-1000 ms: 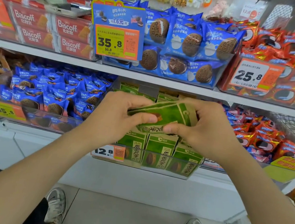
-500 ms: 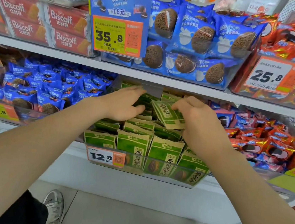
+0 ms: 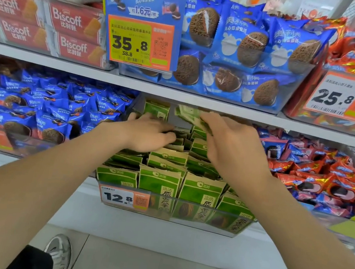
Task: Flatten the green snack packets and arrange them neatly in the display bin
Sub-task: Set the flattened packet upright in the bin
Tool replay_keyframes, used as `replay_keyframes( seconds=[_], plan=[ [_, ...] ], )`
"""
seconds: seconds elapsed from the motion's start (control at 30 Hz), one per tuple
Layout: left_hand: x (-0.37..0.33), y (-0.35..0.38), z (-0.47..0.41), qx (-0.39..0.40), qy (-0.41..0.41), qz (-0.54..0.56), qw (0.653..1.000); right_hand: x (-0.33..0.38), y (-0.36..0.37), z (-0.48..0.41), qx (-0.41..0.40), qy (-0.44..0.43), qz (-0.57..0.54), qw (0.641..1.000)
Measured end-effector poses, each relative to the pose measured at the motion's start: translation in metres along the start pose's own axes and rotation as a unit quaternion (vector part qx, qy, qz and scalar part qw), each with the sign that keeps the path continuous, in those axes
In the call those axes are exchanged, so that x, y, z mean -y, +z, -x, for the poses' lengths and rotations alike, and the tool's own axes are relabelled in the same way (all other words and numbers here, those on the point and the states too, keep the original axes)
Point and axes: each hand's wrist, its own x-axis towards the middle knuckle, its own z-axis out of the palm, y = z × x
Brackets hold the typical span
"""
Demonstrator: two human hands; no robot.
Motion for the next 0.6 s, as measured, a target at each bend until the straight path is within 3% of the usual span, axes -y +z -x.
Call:
replay_keyframes(
  seconds=[0.3,0.43,0.6],
  plan=[
    [0.004,0.019,0.01,-0.002,0.005,-0.035,0.999,0.023,0.032,-0.032,0.169,0.035,0.086,0.981],
    [0.002,0.019,0.011,-0.004,0.006,-0.028,1.0,0.019,0.039,-0.046,0.217,-0.011,0.104,0.97],
    [0.004,0.023,0.01,-0.008,0.01,-0.027,1.0,0.014,0.057,-0.069,0.263,0.063,0.157,0.95]
  ],
)
